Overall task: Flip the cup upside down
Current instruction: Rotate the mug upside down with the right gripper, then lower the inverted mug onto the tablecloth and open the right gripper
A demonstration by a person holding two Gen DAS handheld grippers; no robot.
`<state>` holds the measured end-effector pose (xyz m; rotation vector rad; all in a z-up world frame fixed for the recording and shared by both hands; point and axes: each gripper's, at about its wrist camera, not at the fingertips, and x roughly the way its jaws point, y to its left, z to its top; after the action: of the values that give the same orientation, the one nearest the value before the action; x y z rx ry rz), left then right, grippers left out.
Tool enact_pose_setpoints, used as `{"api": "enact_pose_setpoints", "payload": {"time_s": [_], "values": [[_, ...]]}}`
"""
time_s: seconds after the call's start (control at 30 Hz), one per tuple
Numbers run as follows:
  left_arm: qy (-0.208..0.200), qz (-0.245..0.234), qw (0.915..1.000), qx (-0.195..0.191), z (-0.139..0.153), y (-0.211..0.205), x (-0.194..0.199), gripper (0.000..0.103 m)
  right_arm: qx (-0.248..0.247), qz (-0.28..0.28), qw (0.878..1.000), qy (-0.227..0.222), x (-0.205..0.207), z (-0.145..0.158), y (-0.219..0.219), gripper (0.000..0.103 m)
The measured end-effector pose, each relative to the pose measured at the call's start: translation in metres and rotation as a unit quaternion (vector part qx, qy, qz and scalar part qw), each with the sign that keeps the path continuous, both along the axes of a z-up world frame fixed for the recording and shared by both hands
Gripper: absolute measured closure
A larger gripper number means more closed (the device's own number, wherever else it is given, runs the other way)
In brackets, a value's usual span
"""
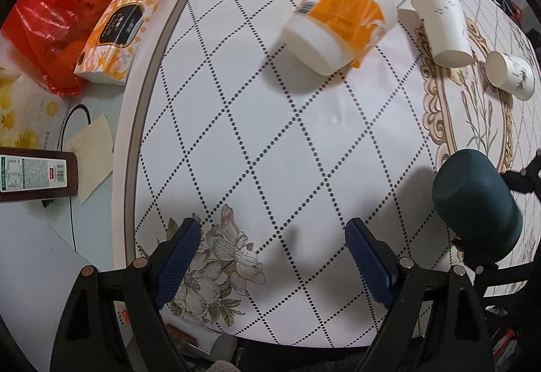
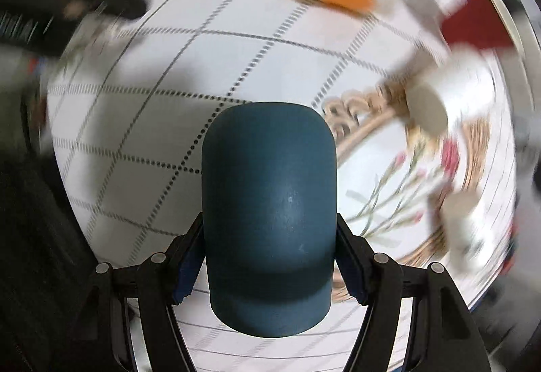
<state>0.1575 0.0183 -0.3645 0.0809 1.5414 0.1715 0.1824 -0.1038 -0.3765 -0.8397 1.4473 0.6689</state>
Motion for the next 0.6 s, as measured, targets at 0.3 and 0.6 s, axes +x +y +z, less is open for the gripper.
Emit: {"api": "enact_pose_setpoints", "payload": {"time_s": [0.3, 0.6], "values": [[0.003, -0.025, 0.9997, 0.007, 0.004, -0.028, -0.004, 0.016, 0.035, -0.209, 0.977, 0.019, 0.016, -0.011, -0.054, 0.031], [0.009, -0.020, 0.9996, 0.016, 0.002, -0.028, -0.009, 0.016, 0.032, -0.272, 0.961, 0.049, 0.000, -0.024, -0.089, 0.031]]}}
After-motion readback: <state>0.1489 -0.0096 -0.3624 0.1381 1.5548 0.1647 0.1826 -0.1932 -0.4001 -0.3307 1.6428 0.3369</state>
